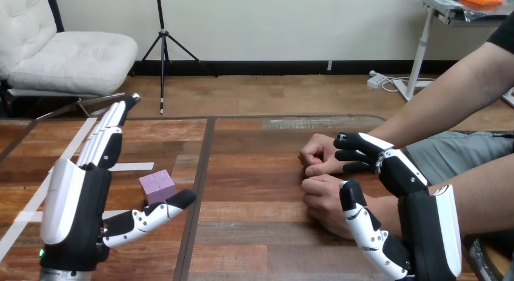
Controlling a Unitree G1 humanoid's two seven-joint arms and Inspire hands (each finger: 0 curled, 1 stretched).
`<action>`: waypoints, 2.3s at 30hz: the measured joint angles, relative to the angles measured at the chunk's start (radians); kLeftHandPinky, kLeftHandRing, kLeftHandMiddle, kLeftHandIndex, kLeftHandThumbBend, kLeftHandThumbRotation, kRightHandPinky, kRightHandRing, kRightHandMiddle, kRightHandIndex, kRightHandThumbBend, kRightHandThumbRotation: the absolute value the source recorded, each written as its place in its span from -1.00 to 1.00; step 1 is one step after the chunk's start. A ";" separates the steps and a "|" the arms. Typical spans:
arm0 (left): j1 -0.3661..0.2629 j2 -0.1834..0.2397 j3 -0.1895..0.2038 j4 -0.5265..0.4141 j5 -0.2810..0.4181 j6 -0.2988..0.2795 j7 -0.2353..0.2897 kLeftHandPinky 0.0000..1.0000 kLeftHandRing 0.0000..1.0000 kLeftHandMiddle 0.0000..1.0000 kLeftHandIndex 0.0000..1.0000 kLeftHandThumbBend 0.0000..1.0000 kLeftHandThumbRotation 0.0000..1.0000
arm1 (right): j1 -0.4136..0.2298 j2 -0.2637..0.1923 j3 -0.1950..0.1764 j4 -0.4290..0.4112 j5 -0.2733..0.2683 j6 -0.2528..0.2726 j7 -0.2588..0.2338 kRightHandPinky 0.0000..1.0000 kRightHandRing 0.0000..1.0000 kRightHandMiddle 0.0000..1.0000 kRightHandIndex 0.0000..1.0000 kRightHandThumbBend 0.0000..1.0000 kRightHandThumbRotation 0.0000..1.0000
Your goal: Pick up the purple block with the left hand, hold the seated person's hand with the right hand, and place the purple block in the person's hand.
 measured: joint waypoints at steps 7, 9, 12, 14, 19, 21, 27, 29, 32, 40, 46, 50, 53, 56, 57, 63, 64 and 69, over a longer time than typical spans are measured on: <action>0.000 0.024 -0.012 -0.002 0.029 0.053 0.027 0.80 0.88 0.94 0.93 0.69 0.33 | 0.000 0.000 0.000 0.003 -0.001 0.000 0.000 0.22 0.35 0.44 0.43 -0.37 0.04; 0.000 0.030 -0.019 -0.003 0.032 0.069 0.029 0.80 0.88 0.94 0.94 0.70 0.35 | -0.001 0.000 0.000 0.003 -0.001 0.000 0.000 0.22 0.35 0.44 0.43 -0.37 0.04; 0.000 0.038 -0.032 -0.004 0.032 0.090 0.029 0.80 0.88 0.94 0.94 0.70 0.37 | -0.002 0.000 0.000 0.003 -0.001 0.000 0.000 0.22 0.36 0.44 0.44 -0.37 0.04; 0.000 0.044 -0.041 -0.004 0.032 0.101 0.029 0.79 0.88 0.94 0.94 0.70 0.37 | -0.002 0.000 0.000 0.003 -0.001 0.000 0.000 0.22 0.36 0.44 0.44 -0.37 0.05; -0.001 0.056 -0.065 -0.003 0.032 0.126 0.029 0.79 0.88 0.94 0.95 0.72 0.39 | -0.003 0.000 0.000 0.003 -0.001 0.000 0.000 0.22 0.36 0.44 0.44 -0.37 0.05; -0.001 0.060 -0.074 -0.003 0.032 0.137 0.029 0.79 0.87 0.94 0.95 0.73 0.40 | -0.004 0.000 0.000 0.004 -0.001 0.000 0.000 0.22 0.35 0.44 0.44 -0.36 0.05; -0.007 0.068 -0.100 -0.001 0.032 0.177 0.029 0.77 0.86 0.94 0.94 0.73 0.41 | -0.006 0.000 0.000 0.004 0.000 0.000 0.000 0.22 0.35 0.44 0.44 -0.37 0.06; -0.011 0.072 -0.109 0.003 0.032 0.188 0.029 0.75 0.85 0.94 0.94 0.73 0.40 | -0.007 0.000 0.000 0.004 0.000 0.000 0.000 0.22 0.35 0.44 0.44 -0.37 0.06; -0.019 0.079 -0.121 0.010 0.033 0.203 0.029 0.73 0.84 0.94 0.93 0.74 0.41 | -0.007 0.000 0.000 0.004 0.000 0.000 0.000 0.22 0.36 0.44 0.44 -0.37 0.06; -0.052 0.105 -0.151 0.049 0.030 0.227 0.030 0.71 0.82 0.93 0.92 0.73 0.41 | -0.008 0.000 0.000 0.004 0.001 0.000 0.000 0.22 0.36 0.44 0.44 -0.36 0.05; -0.079 0.124 -0.172 0.080 0.025 0.247 0.023 0.71 0.83 0.93 0.93 0.74 0.43 | -0.008 0.000 0.000 0.004 0.001 0.000 0.000 0.22 0.36 0.45 0.44 -0.37 0.05; -0.098 0.139 -0.188 0.105 0.017 0.256 0.015 0.71 0.83 0.93 0.93 0.74 0.43 | -0.008 0.000 0.000 0.004 0.001 0.000 0.001 0.23 0.36 0.45 0.44 -0.37 0.06; -0.113 0.147 -0.199 0.126 0.010 0.258 0.012 0.71 0.83 0.92 0.92 0.74 0.43 | -0.008 0.000 0.000 0.004 0.001 0.000 0.002 0.23 0.37 0.45 0.44 -0.37 0.06; -0.127 0.152 -0.206 0.146 0.006 0.259 0.012 0.70 0.82 0.92 0.93 0.73 0.43 | -0.008 0.000 0.000 0.004 0.001 0.000 0.002 0.24 0.37 0.45 0.44 -0.38 0.06; -0.133 0.154 -0.210 0.153 0.006 0.260 0.012 0.70 0.82 0.92 0.93 0.73 0.43 | -0.008 0.000 0.000 0.004 0.001 0.000 0.002 0.24 0.37 0.45 0.44 -0.38 0.06; -0.162 0.172 -0.234 0.191 0.007 0.265 0.015 0.70 0.83 0.92 0.94 0.73 0.46 | -0.008 0.000 0.000 0.004 -0.002 0.000 0.001 0.24 0.36 0.44 0.44 -0.38 0.06; -0.167 0.175 -0.237 0.197 0.009 0.266 0.016 0.71 0.83 0.92 0.94 0.73 0.47 | -0.008 0.000 0.000 0.004 -0.003 0.000 0.001 0.24 0.36 0.44 0.44 -0.38 0.06; -0.187 0.184 -0.252 0.220 0.013 0.273 0.026 0.71 0.84 0.93 0.95 0.72 0.49 | -0.008 0.000 0.000 0.004 -0.003 0.000 0.001 0.23 0.35 0.43 0.43 -0.38 0.06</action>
